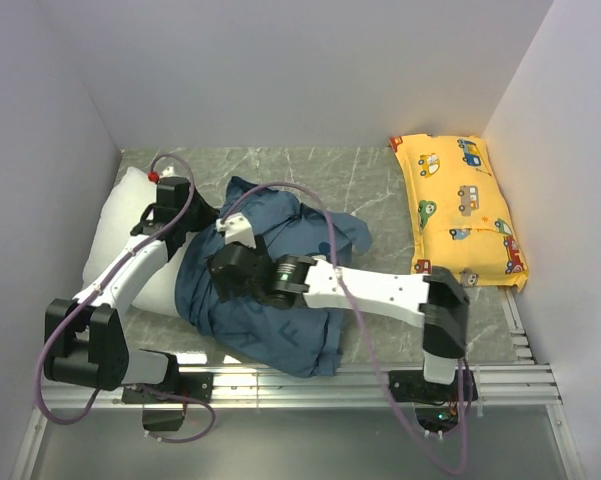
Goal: Remove the pillowcase from the pillow
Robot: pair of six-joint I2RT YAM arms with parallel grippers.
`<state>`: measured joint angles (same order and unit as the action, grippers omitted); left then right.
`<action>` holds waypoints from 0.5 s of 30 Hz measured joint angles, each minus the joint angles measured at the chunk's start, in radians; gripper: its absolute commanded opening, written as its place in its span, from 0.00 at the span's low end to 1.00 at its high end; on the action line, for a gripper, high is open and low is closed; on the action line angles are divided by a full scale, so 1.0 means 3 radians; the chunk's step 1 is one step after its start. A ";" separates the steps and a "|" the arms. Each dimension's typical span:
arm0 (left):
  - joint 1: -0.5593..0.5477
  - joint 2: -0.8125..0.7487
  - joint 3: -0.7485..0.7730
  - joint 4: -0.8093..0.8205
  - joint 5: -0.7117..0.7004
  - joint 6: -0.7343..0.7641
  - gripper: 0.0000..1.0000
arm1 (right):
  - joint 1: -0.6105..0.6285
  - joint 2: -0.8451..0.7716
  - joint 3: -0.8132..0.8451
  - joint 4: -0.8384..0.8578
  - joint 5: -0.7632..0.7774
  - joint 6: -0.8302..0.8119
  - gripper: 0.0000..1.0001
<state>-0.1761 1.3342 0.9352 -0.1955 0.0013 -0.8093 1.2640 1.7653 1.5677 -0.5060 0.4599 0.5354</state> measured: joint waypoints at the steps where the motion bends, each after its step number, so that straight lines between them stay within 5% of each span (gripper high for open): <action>1: 0.0010 0.0019 0.0000 0.0011 0.0006 0.0003 0.00 | 0.0001 0.0127 0.0071 -0.0028 0.0028 0.0000 0.79; 2: 0.0018 0.0046 0.0000 0.0023 0.0005 0.0008 0.00 | -0.0003 0.0221 0.0137 -0.0056 0.0076 0.0001 0.75; 6: 0.0079 0.0174 0.0005 0.0085 0.0014 0.0041 0.00 | -0.0022 0.0211 0.0140 -0.0104 0.0264 0.0022 0.03; 15: 0.0336 0.0609 0.0086 0.0116 0.0094 0.0221 0.00 | -0.0364 -0.1092 -0.1170 0.0123 0.0352 0.0268 0.00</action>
<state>-0.0753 1.5169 0.9611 -0.1608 0.0296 -0.7429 1.1549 1.4376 1.2167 -0.4690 0.5655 0.6159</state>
